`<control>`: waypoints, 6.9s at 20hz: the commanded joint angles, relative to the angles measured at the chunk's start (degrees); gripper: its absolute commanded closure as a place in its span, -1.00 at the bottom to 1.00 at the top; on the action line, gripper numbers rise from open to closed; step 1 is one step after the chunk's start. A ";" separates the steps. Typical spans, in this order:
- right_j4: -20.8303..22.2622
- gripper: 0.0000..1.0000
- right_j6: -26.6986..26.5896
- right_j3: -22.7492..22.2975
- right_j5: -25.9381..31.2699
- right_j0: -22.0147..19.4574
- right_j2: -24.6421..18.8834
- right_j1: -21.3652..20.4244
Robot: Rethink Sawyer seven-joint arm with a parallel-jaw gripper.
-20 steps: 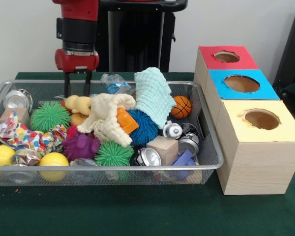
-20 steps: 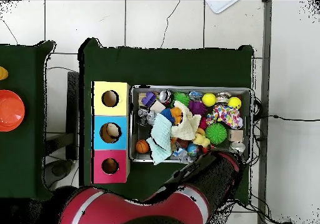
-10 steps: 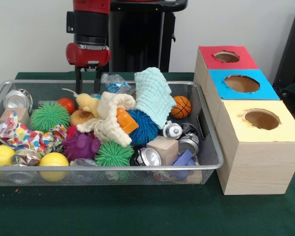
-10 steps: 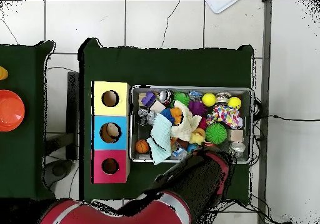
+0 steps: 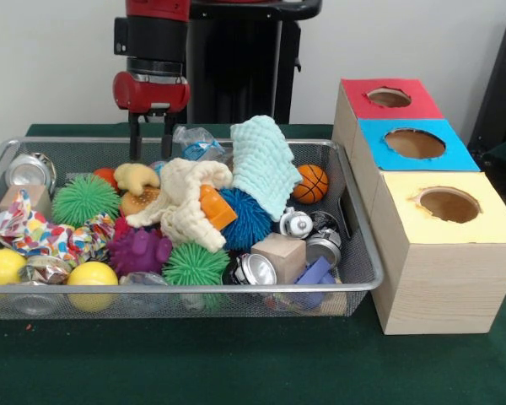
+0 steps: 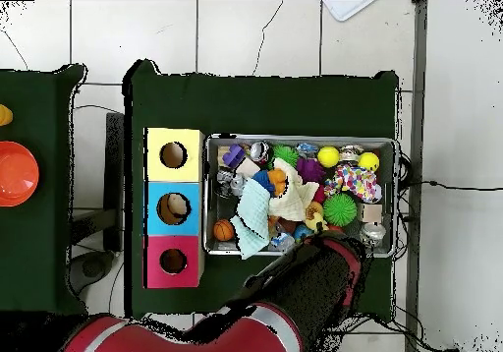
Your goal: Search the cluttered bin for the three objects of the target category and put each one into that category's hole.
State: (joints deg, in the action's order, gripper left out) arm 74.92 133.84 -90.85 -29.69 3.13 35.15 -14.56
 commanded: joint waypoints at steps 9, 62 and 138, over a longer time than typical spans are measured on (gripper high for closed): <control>-3.86 -1.00 -18.14 0.73 -2.83 -5.07 -5.17 -2.89; -8.07 -1.00 -26.87 3.78 -3.45 -4.03 -7.20 0.89; -9.54 1.00 -26.04 9.31 -7.72 -5.29 -7.42 1.29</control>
State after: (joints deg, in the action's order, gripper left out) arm 67.43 119.70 -86.43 -33.24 -1.60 35.14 -13.84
